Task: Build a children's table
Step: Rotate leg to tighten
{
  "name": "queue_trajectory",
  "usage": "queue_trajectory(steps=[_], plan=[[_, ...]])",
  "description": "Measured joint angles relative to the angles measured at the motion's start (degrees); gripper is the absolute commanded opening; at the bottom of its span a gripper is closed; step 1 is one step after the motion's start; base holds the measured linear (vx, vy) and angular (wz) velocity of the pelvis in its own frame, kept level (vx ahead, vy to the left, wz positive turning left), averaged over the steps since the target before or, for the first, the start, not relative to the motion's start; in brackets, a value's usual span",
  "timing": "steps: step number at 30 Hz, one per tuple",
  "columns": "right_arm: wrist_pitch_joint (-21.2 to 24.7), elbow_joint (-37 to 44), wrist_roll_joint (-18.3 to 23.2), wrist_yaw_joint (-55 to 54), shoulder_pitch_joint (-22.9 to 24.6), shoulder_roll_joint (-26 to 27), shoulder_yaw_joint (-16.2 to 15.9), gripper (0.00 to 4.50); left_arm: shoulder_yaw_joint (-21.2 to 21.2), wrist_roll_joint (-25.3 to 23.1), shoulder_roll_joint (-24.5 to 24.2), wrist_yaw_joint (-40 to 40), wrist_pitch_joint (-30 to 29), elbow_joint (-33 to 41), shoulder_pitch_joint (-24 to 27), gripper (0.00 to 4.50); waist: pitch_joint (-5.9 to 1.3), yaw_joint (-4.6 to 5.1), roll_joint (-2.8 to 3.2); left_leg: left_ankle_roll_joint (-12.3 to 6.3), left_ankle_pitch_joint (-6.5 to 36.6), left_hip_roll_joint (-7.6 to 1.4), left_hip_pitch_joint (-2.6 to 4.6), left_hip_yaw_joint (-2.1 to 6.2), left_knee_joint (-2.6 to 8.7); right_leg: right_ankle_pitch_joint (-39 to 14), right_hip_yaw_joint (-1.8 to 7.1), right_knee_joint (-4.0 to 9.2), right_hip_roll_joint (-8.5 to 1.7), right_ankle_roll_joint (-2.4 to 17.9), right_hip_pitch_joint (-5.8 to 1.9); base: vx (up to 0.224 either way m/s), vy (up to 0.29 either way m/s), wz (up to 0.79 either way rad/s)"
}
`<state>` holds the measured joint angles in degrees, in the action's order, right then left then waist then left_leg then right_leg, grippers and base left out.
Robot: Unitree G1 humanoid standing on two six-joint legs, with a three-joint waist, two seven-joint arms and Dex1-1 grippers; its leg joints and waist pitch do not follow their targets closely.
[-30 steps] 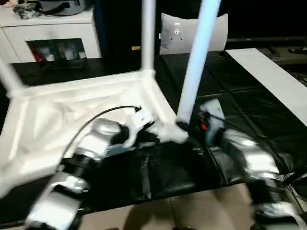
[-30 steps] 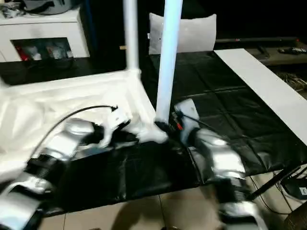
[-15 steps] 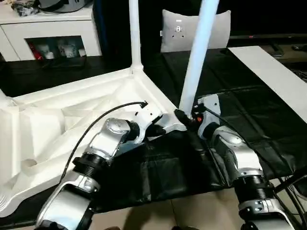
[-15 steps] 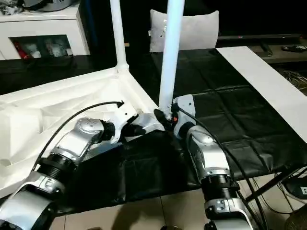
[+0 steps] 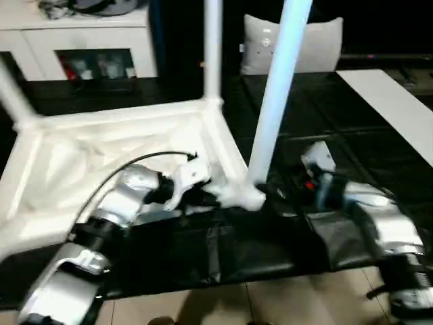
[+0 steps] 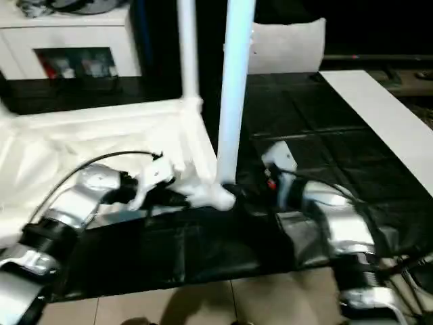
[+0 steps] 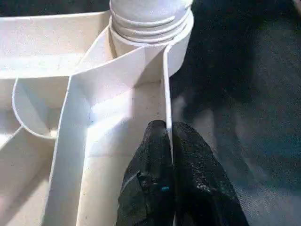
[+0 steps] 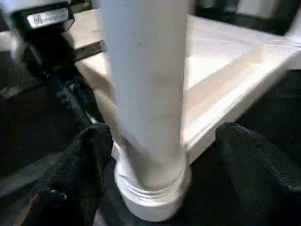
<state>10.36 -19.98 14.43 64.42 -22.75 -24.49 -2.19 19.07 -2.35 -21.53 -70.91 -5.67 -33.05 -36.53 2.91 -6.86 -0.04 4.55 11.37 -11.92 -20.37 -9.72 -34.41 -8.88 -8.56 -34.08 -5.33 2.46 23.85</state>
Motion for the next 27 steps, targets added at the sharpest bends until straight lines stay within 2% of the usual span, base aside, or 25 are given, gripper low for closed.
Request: queue_trajectory(steps=[5, 6, 9, 16, 19, 20, 27], plan=[[-1.3, -0.2, 1.7, 8.7, 0.3, -1.8, -2.6, 3.83, 1.9, 0.3, -1.9, -6.1, 4.3, -0.5, 0.0, 0.00, 0.00, -0.77, -0.01, 0.01, 0.0, 0.00, 0.16, 0.00, -0.10, -0.1, 0.03, 0.00, -0.02, -0.1, -0.21, 0.000, 0.000, 0.00], [-1.3, -0.5, 1.8, 10.2, 0.3, -2.1, -2.9, 3.57, 2.3, 0.4, -2.0, -7.7, 4.8, -0.5, 0.0, 0.00, 0.00, -1.02, -0.01, 0.02, 0.0, 0.00, 0.22, 0.00, -0.10, -0.1, 0.04, 0.00, -0.02, -0.2, -0.25, 0.000, 0.000, 0.00], [-1.0, -0.5, 2.2, 13.7, 0.2, -2.8, -4.2, 3.36, 3.2, 0.5, -2.5, -10.7, 6.6, -0.6, 0.0, 0.00, 0.00, -1.42, -0.01, 0.13, 0.1, -0.03, 0.31, 0.00, -0.08, -0.1, -0.01, -0.02, -0.02, -0.2, -0.37, 0.000, 0.000, 0.00], [0.2, -0.5, 2.8, 18.1, 0.2, -3.4, -6.6, 2.64, 4.3, 0.5, -2.7, -13.6, 9.1, -1.7, -0.8, 0.00, 0.00, -1.43, -0.01, 0.28, 0.2, -0.02, 0.32, 0.02, -0.11, -0.1, 0.01, 0.01, -0.02, -0.2, -0.48, 0.000, 0.000, 0.00], [0.2, -0.5, 2.9, 18.9, 0.2, -3.4, -6.9, 2.49, 4.4, 0.5, -2.6, -13.9, 9.6, -2.1, -0.9, 0.00, 0.00, -1.45, -0.02, 0.29, 0.2, -0.02, 0.32, 0.02, -0.10, -0.1, -0.01, 0.00, -0.02, -0.2, -0.48, 0.000, 0.000, 0.00], [0.2, -0.5, 3.0, 19.1, 0.2, -3.4, -6.9, 2.25, 4.4, 0.5, -2.6, -14.0, 9.7, -2.2, -0.9, 0.00, 0.00, -1.45, -0.01, 0.29, 0.2, -0.02, 0.31, 0.03, -0.10, -0.1, -0.01, 0.00, -0.02, -0.2, -0.48, 0.000, 0.000, 0.00], [0.6, -0.5, 3.1, 19.3, 0.2, -3.5, -6.9, 1.97, 4.3, 0.5, -2.3, -14.2, 10.1, -3.1, -1.4, 0.00, 0.00, -1.53, -0.02, 0.29, 0.2, -0.02, 0.31, 0.03, -0.11, -0.1, -0.01, 0.00, -0.02, -0.2, -0.48, 0.000, 0.000, 0.00]])
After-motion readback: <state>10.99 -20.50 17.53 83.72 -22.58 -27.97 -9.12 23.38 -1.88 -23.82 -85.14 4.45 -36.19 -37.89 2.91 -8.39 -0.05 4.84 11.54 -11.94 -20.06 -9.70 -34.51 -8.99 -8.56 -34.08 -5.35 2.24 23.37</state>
